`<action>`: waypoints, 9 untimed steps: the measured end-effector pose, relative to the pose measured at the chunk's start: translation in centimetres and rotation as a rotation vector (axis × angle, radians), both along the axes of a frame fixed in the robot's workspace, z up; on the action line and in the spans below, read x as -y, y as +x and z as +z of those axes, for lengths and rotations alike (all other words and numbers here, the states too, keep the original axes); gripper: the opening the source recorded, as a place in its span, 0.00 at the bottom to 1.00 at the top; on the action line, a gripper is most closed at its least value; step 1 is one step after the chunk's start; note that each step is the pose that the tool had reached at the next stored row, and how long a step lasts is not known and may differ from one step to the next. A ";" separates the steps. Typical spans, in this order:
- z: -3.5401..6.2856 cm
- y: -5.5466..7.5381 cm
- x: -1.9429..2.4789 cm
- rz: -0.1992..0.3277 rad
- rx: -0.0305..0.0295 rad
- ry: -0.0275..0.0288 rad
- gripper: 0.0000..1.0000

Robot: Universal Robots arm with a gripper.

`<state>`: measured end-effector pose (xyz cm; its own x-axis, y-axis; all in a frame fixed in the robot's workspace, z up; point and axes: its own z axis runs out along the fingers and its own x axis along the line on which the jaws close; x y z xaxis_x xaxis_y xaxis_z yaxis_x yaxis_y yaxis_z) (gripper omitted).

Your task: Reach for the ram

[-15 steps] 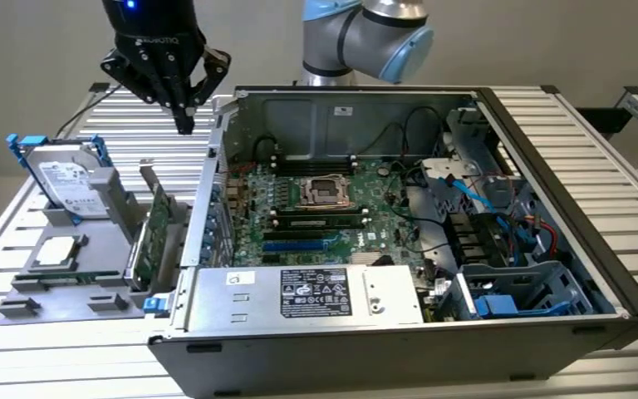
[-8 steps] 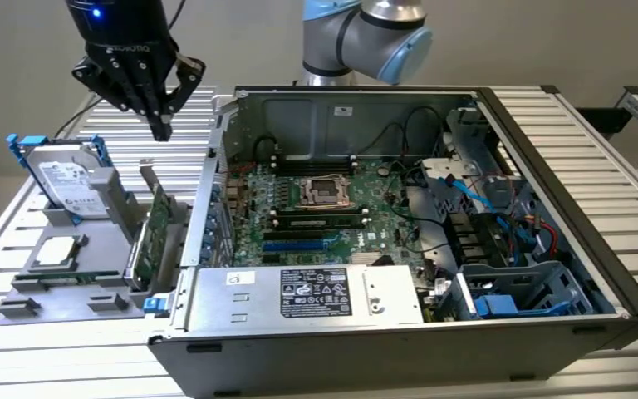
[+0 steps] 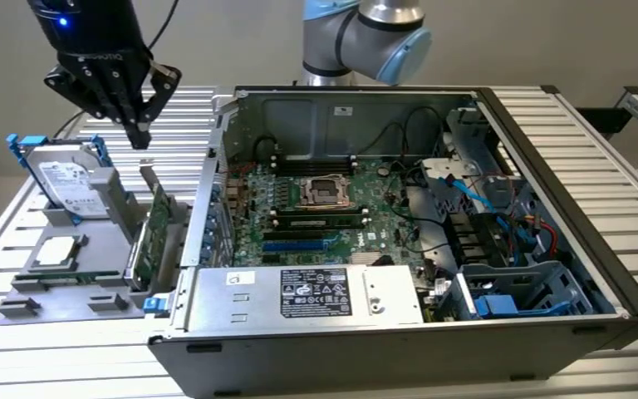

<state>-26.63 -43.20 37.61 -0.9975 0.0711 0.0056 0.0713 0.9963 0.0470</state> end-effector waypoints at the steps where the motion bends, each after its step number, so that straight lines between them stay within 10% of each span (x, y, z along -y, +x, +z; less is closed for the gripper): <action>1: -0.04 -0.3 0.12 0.000 -0.0003 0.0000 0.11; 9: -0.31 -2.5 1.20 0.000 -0.0023 0.0000 0.11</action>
